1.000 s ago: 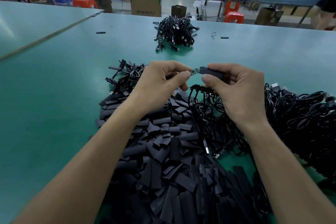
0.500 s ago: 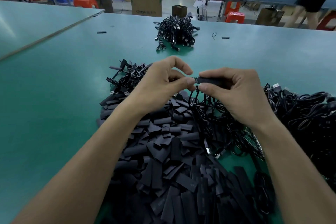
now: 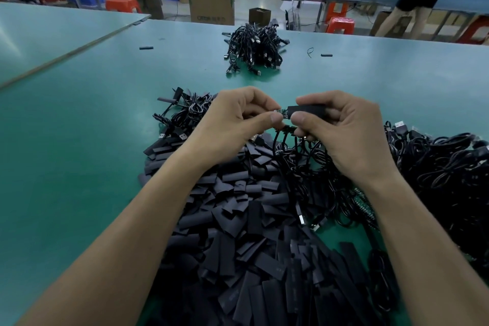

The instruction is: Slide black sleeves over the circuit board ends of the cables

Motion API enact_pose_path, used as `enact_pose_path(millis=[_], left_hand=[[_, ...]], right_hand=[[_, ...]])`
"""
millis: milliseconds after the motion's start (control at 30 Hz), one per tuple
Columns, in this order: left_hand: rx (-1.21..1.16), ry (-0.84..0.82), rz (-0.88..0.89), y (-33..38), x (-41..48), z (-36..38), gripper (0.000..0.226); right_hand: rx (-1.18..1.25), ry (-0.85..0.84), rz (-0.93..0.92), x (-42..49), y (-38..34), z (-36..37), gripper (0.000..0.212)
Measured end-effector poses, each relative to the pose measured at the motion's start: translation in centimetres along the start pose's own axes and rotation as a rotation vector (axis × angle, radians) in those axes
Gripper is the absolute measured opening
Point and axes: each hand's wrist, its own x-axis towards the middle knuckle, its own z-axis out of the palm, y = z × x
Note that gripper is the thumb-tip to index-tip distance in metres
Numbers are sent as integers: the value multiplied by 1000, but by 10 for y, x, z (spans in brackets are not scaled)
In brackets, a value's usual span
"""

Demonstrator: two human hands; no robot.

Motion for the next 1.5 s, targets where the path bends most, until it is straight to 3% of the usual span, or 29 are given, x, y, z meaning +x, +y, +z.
enact_pose_path(millis=[300,600,833,1000,1267,1500], left_hand=[[-90,11,-5,0,0,-1,1],[-148,21,1,2,0,-1,1],[-142,18,-14,0,1,1,1],[-37,38,-59,-5,2,-3,10],[190,120,92,-5,1,2,13],[317,82,114,-6,-1,5,20]], right_hand=[[-62,34,-130,-3,1,0,18],[87,43,-78,-3,1,7,16],[46,41,-90,-4,2,11,15],[53,92,-73,-3,4,9,11],[47,105,-66,-4,3,9,18],[-24,96,-116,-4,5,7,22]])
